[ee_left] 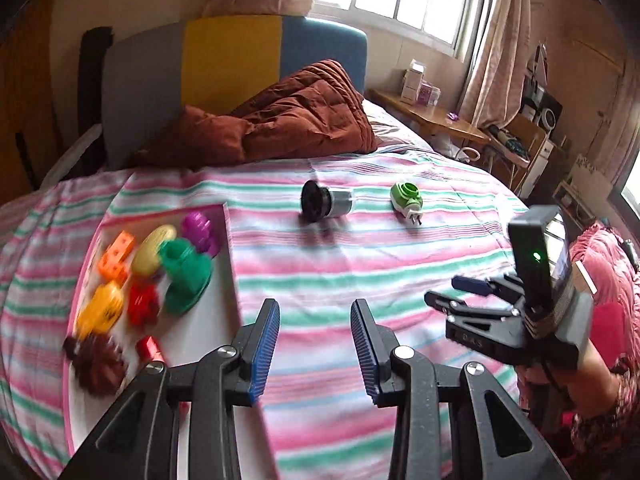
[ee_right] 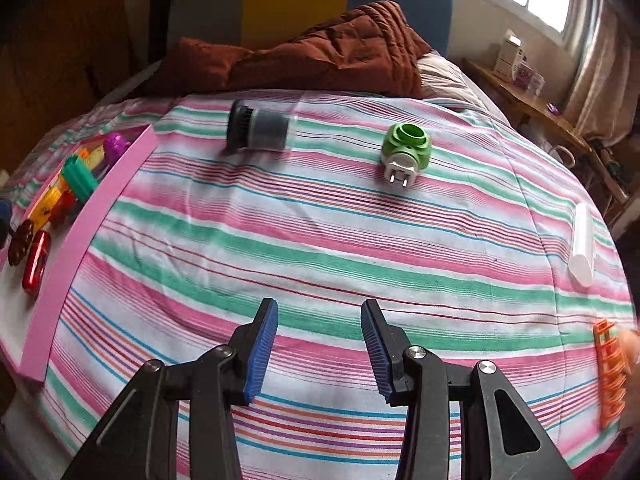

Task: Organize rigid objects
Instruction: 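Move the left tool to the black-capped clear cylinder on the cover, then close the left tool around the clear cylinder and lift it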

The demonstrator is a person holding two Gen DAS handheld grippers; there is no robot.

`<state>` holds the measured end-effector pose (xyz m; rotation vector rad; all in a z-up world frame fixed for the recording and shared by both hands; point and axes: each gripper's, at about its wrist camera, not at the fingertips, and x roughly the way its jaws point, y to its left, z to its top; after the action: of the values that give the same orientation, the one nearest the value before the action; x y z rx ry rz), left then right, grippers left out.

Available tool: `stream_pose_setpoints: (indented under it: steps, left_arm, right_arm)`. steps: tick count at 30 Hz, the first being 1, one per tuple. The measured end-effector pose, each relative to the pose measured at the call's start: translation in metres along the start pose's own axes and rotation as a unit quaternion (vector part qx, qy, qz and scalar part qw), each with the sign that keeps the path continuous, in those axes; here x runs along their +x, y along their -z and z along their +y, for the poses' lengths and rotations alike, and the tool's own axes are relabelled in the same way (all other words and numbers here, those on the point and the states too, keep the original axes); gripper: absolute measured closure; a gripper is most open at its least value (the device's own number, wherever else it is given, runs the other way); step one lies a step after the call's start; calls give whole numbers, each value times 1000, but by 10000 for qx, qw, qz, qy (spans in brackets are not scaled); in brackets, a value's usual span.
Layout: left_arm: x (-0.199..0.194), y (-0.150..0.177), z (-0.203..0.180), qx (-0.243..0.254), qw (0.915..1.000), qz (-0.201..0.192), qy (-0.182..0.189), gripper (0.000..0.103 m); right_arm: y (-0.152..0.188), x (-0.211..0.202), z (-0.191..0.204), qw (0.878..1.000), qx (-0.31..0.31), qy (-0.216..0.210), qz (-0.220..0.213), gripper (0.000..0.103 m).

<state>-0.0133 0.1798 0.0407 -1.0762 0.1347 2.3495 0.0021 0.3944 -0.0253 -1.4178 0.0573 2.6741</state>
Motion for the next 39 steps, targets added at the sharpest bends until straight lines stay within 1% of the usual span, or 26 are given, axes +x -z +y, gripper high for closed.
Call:
stream_pose_setpoints:
  steps: [2,3,4,5,6,9,11,13,16,18,21,22,23,28,30,32,34,35,36,39]
  left_arm:
    - [16,-21,-9,-8,9999,42,-106,66]
    - [24,-32,-11,-13,9999,60,-89,65]
    - [34,-44,-15,-43,9998,69,-173,65]
    - [44,-56,-19,-33,9994,40,-331,65]
    - [53,-67,-23,42,9991,-2,-425,65]
    - [88,-95,-30,93,9985,23,-531,65]
    - [112,-111,-29,11,9984,148,-552,65]
    - [134,-125,-27,-40,9971,213,-730,65]
    - [166,-136,-20,-153,9956,506,-775,65]
    - [179,-137,-11,-314,9942,735,-717,65]
    - [190,-134,7,-600,9906,985,-739,64]
    - [191,-133,13,-690,9895,1027,-750,64]
    - [189,-132,18,-791,9894,978,-727,64]
    - [178,-123,39,-1044,9851,983,-949,64]
    - [174,-118,45,-1041,9828,1060,-1096,64]
    - [173,-110,49,-1027,9787,1221,-1294,65]
    - [170,-102,54,-1165,9757,1314,-1309,65]
    - [165,-97,56,-1317,9757,1264,-1212,65]
    - [158,-93,59,-1474,9762,1130,-1120,65]
    - [130,-81,60,-1849,9775,461,-903,64]
  right_arm:
    - [-3,-1,-9,9996,238,-146,8,59]
    - [-5,-2,-13,9993,310,-193,-15,59]
    - [-7,-3,-16,9991,367,-210,-46,59]
    - [-8,-4,-18,9988,418,-225,-73,59]
    - [-9,-5,-20,9986,461,-239,-89,59]
    - [-12,-6,-27,9976,604,-303,-117,58]
    - [-14,-5,-31,9971,691,-315,-111,58]
    - [-15,-5,-34,9964,768,-347,-100,58]
    - [-17,-5,-38,9959,811,-376,-118,57]
    - [-18,-6,-41,9954,864,-400,-126,57]
    - [-19,-6,-44,9941,972,-475,-120,55]
    - [-19,-5,-44,9938,989,-506,-105,55]
    - [-19,-5,-44,9936,1002,-517,-96,55]
    - [-17,-5,-42,9942,960,-479,-90,54]
    - [-16,-4,-41,9942,964,-475,-65,54]
    - [-16,-3,-41,9942,970,-470,-39,54]
    - [-15,-2,-41,9943,952,-477,-24,54]
    - [-15,-2,-41,9943,955,-473,-24,54]
    - [-16,-2,-42,9942,965,-475,-26,54]
    - [-16,-2,-44,9937,1017,-475,-32,54]
